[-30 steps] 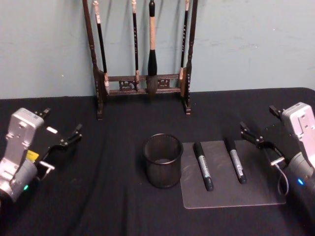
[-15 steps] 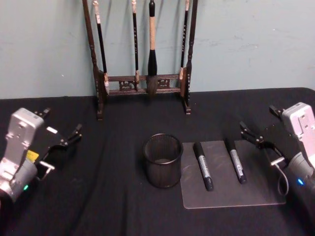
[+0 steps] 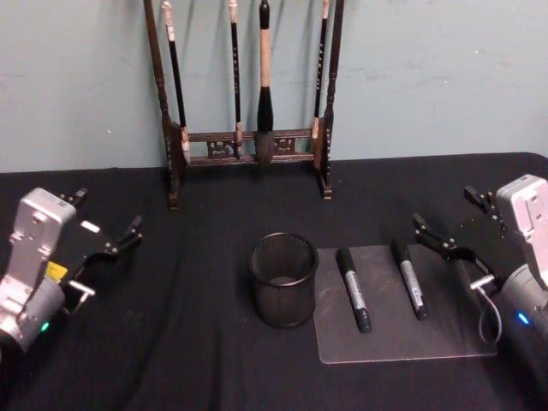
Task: Pick up the water-based marker from the table and place it into the pen holder.
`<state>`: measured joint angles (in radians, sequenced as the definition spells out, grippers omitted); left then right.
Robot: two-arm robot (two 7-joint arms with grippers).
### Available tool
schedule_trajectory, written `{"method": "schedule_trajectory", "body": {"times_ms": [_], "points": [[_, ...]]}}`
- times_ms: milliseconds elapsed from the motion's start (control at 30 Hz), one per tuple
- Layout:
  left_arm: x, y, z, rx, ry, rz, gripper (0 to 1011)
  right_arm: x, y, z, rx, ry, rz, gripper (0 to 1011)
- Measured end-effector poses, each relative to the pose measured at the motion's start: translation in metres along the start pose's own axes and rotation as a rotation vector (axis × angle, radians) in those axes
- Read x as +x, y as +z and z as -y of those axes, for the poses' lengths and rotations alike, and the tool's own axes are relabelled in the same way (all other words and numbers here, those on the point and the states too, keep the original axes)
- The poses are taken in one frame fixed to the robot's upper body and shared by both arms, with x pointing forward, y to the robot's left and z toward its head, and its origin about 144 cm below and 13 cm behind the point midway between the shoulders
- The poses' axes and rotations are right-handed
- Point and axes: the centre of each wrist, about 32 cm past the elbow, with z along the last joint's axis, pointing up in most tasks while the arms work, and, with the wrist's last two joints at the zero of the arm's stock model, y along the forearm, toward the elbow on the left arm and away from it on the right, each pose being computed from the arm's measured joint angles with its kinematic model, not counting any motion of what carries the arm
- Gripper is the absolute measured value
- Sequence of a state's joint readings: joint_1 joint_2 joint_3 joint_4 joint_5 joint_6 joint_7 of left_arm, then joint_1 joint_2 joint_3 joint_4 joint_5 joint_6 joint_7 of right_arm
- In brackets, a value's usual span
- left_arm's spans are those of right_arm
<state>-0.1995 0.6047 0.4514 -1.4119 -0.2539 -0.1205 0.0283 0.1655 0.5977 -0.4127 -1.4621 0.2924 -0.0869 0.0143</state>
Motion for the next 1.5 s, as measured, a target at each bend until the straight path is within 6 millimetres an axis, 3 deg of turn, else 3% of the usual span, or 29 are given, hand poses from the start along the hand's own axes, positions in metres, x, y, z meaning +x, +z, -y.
{"method": "schedule_trajectory", "body": {"times_ms": [533,1500], "points": [[0.0,0.0,0.0,0.0,0.0,0.0,1009,-0.011,0.009,0.002,-0.073,0.085,-0.116,1002],[0.0,0.0,0.0,0.0,0.0,0.0,1009,-0.013,-0.014,-0.009,-0.243,0.157,-0.245,1002]]}}
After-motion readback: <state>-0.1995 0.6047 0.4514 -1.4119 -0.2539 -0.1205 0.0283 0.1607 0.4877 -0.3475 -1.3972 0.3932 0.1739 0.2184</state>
